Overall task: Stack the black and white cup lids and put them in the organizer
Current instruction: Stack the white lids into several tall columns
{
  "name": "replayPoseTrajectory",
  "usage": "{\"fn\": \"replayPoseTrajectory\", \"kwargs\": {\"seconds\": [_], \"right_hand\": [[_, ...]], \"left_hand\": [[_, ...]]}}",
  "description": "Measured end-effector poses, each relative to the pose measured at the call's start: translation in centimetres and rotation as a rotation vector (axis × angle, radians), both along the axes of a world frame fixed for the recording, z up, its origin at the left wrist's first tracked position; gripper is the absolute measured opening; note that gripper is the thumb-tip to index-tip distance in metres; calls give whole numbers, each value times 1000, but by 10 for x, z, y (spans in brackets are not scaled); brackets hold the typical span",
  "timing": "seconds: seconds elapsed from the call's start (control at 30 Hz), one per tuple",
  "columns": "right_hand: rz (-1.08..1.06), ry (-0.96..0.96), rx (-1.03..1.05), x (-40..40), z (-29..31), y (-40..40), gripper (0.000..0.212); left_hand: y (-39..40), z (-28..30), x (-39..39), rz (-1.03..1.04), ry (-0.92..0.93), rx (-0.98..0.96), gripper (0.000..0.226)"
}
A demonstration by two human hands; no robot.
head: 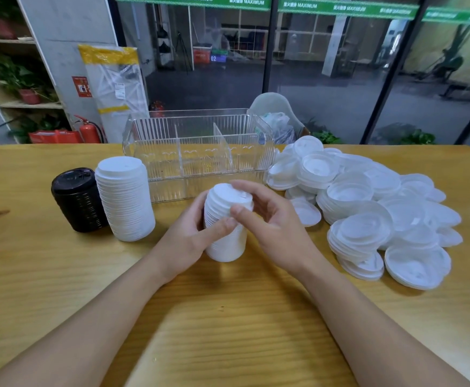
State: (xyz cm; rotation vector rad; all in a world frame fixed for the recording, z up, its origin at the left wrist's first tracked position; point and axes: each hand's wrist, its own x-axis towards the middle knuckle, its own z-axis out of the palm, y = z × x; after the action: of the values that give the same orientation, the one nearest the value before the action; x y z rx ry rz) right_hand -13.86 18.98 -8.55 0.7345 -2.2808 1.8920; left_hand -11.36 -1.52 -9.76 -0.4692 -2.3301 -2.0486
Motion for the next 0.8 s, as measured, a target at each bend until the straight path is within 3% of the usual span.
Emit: {"fn": "replayPoseTrajectory", "kwargs": {"seconds": [0.8], "right_hand": [[95,-91,82,2,3,3,53]], "left_hand": [[2,0,0,2,0,12,52]]}}
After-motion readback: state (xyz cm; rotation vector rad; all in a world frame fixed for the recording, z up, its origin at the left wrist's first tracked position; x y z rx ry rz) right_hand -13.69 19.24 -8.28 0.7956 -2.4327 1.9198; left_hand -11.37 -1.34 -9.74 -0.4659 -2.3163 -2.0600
